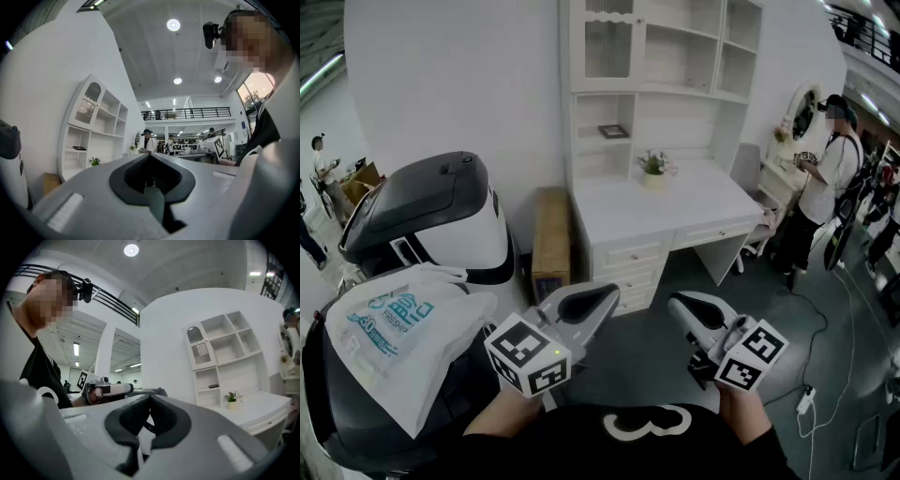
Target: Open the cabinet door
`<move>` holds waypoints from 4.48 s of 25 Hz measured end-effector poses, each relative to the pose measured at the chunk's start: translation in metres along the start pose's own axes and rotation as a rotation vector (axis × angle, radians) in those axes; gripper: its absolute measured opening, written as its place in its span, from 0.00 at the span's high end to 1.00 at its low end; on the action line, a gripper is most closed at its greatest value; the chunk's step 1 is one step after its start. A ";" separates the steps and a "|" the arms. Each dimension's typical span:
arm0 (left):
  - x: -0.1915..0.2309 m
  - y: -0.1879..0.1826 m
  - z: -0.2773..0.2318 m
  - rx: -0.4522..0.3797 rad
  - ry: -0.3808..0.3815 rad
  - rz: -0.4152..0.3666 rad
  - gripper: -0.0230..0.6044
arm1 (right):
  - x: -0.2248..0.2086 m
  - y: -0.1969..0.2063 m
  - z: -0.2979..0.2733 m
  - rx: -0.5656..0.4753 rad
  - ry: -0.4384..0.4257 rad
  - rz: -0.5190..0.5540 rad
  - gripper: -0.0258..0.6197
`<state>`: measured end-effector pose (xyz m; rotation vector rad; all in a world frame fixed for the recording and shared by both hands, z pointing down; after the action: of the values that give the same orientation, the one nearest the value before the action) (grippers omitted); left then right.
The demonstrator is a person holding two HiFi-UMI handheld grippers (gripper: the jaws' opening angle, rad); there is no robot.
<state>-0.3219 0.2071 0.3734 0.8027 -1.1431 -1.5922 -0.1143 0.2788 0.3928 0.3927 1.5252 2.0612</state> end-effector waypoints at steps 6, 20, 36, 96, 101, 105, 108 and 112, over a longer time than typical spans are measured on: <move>-0.005 0.002 -0.003 0.009 0.003 -0.002 0.95 | -0.001 0.000 0.004 0.000 0.006 -0.001 0.96; 0.016 0.011 -0.002 0.036 -0.040 -0.003 0.95 | -0.026 0.003 0.001 0.018 0.039 -0.018 0.96; 0.123 0.069 -0.102 0.105 -0.183 -0.012 0.96 | -0.193 0.032 -0.071 0.019 -0.040 -0.113 0.96; 0.544 -0.120 -0.636 -0.151 -0.257 -1.036 0.86 | -0.686 -0.078 -0.347 -0.021 -0.116 0.170 0.96; 0.570 -0.141 -0.664 -0.122 -0.288 -1.114 0.79 | -0.700 -0.069 -0.354 -0.001 -0.105 0.160 0.96; 0.582 -0.158 -0.691 -0.079 -0.306 -1.205 0.70 | -0.708 -0.065 -0.364 0.011 -0.112 0.166 0.96; 0.592 -0.166 -0.705 -0.070 -0.322 -1.231 0.70 | -0.711 -0.062 -0.368 0.013 -0.114 0.164 0.96; 0.603 -0.171 -0.717 -0.074 -0.348 -1.231 0.70 | -0.717 -0.061 -0.368 0.017 -0.111 0.159 0.96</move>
<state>0.0804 -0.5640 -0.0133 1.3353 -0.7934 -2.8425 0.2876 -0.4131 0.2781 0.6429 1.4881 2.1095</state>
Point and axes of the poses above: the fingertips, and each gripper's own axes: z backward along the fingers, x to its left, y out of its underside, the point moved 8 cm from there along z, backward along the fingers, and after that the axes turned 14 degrees about -x, right-handed, at the moved point
